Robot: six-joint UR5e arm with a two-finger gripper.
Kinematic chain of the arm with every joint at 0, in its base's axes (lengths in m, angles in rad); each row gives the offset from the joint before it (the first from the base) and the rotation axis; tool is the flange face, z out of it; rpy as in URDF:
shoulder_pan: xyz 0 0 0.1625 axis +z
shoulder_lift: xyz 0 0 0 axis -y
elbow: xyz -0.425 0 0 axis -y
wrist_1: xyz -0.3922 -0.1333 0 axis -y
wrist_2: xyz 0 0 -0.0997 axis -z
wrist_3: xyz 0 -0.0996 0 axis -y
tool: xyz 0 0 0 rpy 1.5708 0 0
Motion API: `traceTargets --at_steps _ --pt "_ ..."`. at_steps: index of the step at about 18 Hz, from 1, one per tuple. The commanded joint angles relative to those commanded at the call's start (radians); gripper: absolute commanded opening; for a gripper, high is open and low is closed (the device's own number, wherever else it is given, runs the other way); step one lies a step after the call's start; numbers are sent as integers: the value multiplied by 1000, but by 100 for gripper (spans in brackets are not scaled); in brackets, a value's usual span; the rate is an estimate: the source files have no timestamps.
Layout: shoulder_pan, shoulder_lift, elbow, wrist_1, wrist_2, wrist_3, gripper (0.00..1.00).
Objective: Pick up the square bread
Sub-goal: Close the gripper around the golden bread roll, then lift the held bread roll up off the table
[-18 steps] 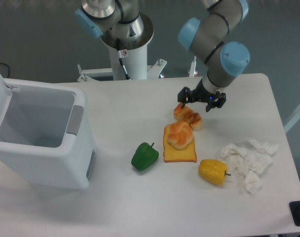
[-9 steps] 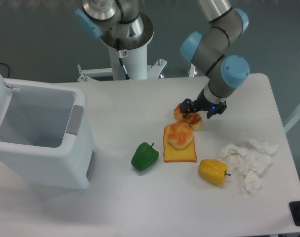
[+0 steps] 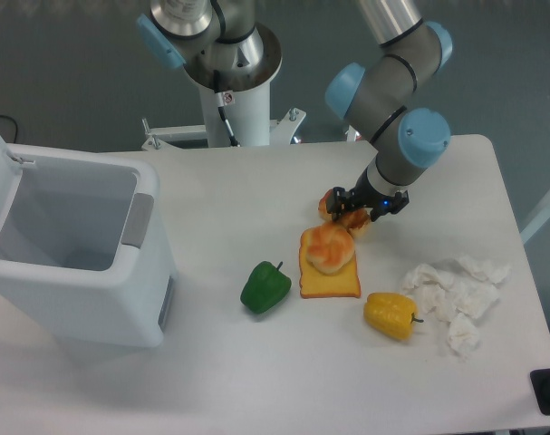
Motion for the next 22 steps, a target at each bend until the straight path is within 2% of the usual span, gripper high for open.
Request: traceTargets --at_steps 3,7,9,13,18,20,22 --pt "0 3 0 -2 2 14 13" --pt "8 14 28 -9 3 26 13" --pt "9 31 50 -20 3 26 17" --pt "-2 70 142 -43 -1 38 17" --pt "-52 77 333 -49 -31 83 16" --pt "-74 75 374 -51 -31 133 15" --pt "-87 74 390 -49 -25 239 14"
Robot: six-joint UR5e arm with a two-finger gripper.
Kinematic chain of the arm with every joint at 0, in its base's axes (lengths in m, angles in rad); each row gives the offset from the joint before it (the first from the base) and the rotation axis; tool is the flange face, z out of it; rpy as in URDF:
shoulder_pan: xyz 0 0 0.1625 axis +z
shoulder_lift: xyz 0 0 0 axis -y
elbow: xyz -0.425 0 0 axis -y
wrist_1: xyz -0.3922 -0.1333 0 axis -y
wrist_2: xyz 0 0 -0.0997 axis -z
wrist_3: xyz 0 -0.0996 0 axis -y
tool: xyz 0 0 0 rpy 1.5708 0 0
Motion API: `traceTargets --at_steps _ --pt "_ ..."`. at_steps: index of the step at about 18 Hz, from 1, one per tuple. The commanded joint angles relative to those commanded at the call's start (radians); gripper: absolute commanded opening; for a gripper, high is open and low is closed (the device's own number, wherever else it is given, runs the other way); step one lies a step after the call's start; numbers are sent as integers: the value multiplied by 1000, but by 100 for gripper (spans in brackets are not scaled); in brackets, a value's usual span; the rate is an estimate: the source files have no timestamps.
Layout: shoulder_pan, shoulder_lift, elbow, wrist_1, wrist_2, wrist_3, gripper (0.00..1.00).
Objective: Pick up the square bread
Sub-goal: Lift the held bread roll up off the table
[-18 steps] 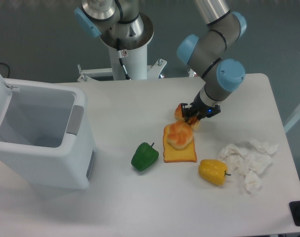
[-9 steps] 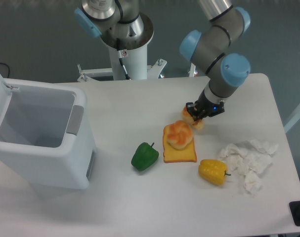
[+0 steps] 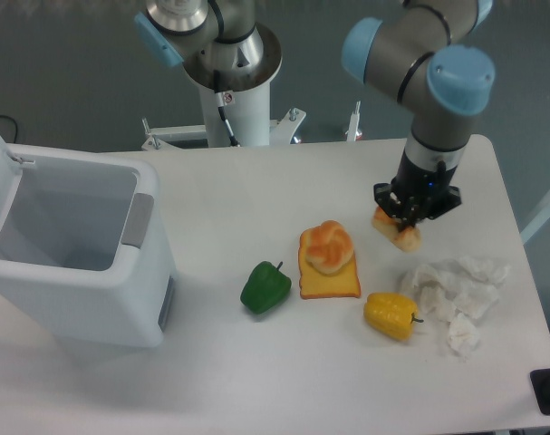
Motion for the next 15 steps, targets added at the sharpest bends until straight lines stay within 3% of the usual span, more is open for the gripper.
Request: traceTargets --at_steps 5,7,10,15 --pt "-15 -28 23 0 28 70 13" --pt "-21 -52 31 -3 90 138 13" --pt "-35 -60 46 -44 113 160 13" --pt "-38 -66 52 -60 121 179 13"
